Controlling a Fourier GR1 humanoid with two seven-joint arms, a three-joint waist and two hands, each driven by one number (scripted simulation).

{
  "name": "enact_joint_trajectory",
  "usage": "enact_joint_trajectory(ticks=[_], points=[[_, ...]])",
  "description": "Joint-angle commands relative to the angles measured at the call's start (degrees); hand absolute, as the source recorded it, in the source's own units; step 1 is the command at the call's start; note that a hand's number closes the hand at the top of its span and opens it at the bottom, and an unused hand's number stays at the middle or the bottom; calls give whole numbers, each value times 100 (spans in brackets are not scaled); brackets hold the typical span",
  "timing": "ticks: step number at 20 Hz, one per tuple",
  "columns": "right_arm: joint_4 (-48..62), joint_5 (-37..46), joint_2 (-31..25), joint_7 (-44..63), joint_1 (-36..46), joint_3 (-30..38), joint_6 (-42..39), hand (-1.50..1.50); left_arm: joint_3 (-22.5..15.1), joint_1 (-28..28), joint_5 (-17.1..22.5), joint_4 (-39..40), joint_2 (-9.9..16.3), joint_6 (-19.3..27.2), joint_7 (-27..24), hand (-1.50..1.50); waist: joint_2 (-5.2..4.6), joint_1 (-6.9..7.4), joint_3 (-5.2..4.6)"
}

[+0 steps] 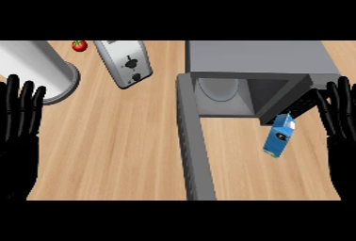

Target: Pick up the milk, place it into the microwave and close the microwave

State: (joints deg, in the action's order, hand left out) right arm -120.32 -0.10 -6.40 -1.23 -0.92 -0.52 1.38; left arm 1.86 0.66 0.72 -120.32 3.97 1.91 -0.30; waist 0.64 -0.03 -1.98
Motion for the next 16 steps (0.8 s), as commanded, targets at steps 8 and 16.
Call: enact_joint_trajectory(ticks=[8,16], points=[[1602,1153,622,2311,2019,-288,1165,-150,-384,672,152,-515,-325,109,598,-150,-80,318,190],[2342,1402,637,2749,3044,-945,2158,-150,-631,1826,190,-1134,-392,12,298,-150,-58,73,196]])
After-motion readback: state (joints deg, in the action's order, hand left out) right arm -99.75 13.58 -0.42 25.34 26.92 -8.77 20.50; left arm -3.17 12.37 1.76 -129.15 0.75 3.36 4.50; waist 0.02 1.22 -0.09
